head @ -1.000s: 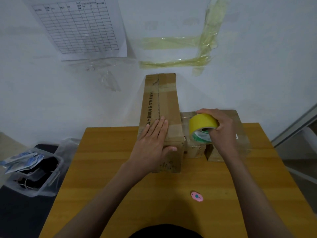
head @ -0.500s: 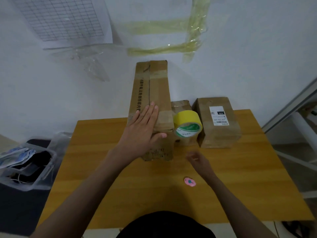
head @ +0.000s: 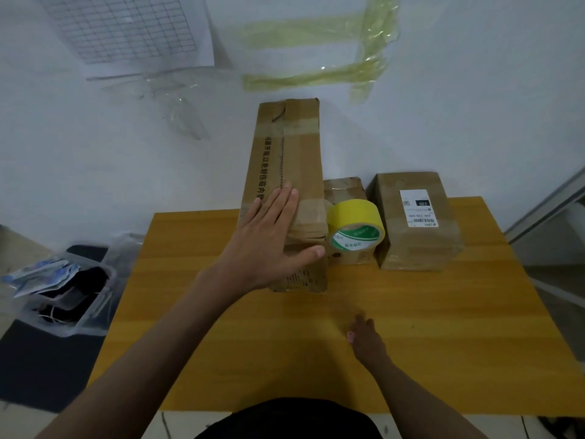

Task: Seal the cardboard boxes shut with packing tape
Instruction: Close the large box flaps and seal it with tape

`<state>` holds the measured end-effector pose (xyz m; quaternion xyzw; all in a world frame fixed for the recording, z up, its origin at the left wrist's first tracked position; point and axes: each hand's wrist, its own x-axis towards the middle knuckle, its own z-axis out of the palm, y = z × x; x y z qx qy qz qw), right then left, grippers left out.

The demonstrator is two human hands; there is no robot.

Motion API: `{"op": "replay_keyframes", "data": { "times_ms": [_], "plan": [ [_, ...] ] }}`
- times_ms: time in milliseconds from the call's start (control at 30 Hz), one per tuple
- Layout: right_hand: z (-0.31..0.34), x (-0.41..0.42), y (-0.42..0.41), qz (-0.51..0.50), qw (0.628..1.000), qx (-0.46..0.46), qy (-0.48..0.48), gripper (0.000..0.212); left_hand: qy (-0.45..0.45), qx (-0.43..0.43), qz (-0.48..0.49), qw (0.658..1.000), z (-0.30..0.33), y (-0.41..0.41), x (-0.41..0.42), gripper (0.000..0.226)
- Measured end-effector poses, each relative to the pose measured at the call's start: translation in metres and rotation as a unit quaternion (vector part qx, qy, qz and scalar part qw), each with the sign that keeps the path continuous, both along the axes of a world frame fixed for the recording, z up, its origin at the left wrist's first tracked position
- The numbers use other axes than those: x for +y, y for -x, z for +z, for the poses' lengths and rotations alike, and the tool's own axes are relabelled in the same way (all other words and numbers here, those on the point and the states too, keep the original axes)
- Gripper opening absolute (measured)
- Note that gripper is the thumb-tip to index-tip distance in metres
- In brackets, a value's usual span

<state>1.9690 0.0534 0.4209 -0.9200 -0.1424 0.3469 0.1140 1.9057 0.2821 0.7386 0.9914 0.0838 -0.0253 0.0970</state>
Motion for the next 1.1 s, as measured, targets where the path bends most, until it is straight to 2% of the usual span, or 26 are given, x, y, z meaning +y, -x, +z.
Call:
{"op": "replay_keyframes", "data": {
  "times_ms": [100, 200, 233, 300, 333, 367, 433, 500, 600, 667, 767, 900, 1000, 1100],
  "plan": [
    [-0.008, 0.001, 0.010, -0.063, 0.998, 0.018, -0.009, 0.050, 0.067, -0.023, 0.015, 0.997, 0.011, -0.006, -0.001, 0.094],
    [-0.020, 0.001, 0.015, -0.104, 0.994, 0.020, -0.037, 0.041, 0.054, -0.046, 0.018, 0.997, 0.020, -0.023, -0.002, 0.080],
    [-0.018, 0.003, 0.016, -0.120, 0.990, 0.012, -0.074, 0.048, 0.044, -0.043, 0.006, 0.998, 0.022, -0.029, -0.001, 0.077],
    [-0.006, 0.007, 0.011, -0.148, 0.970, -0.018, -0.191, 0.080, 0.059, -0.038, -0.054, 0.996, 0.028, -0.042, -0.002, 0.069],
    [0.007, 0.006, 0.007, -0.194, 0.942, -0.045, -0.270, 0.089, 0.085, -0.030, -0.088, 0.992, 0.032, -0.049, -0.003, 0.067],
    [0.029, 0.003, 0.001, -0.237, 0.908, -0.069, -0.338, 0.088, 0.113, -0.012, -0.117, 0.987, 0.034, -0.057, -0.003, 0.067],
    [0.092, 0.001, -0.011, -0.302, 0.853, -0.106, -0.413, 0.073, 0.159, 0.030, -0.146, 0.976, 0.038, -0.075, -0.003, 0.064],
    [0.153, -0.001, -0.019, -0.318, 0.815, -0.145, -0.462, 0.054, 0.194, 0.059, -0.148, 0.968, 0.039, -0.099, -0.001, 0.050],
    [0.223, 0.000, -0.026, -0.306, 0.771, -0.158, -0.536, 0.026, 0.218, 0.130, -0.173, 0.952, 0.044, -0.136, 0.004, 0.040],
    [0.263, 0.006, -0.025, -0.290, 0.752, -0.139, -0.575, 0.022, 0.190, 0.180, -0.208, 0.942, 0.048, -0.155, 0.005, 0.035],
    [0.303, 0.022, -0.023, -0.224, 0.772, -0.137, -0.579, 0.022, 0.174, 0.234, -0.230, 0.929, 0.055, -0.172, 0.004, 0.031],
    [0.321, 0.044, -0.025, -0.126, 0.842, -0.198, -0.486, 0.022, 0.149, 0.268, -0.240, 0.921, 0.058, -0.183, 0.006, 0.027],
    [0.330, 0.057, -0.028, -0.118, 0.884, -0.196, -0.407, 0.024, 0.163, 0.275, -0.235, 0.918, 0.058, -0.185, 0.006, 0.022],
    [0.337, 0.064, -0.027, -0.122, 0.889, -0.178, -0.403, 0.029, 0.201, 0.275, -0.220, 0.914, 0.059, -0.183, 0.006, 0.018]
  ]
}}
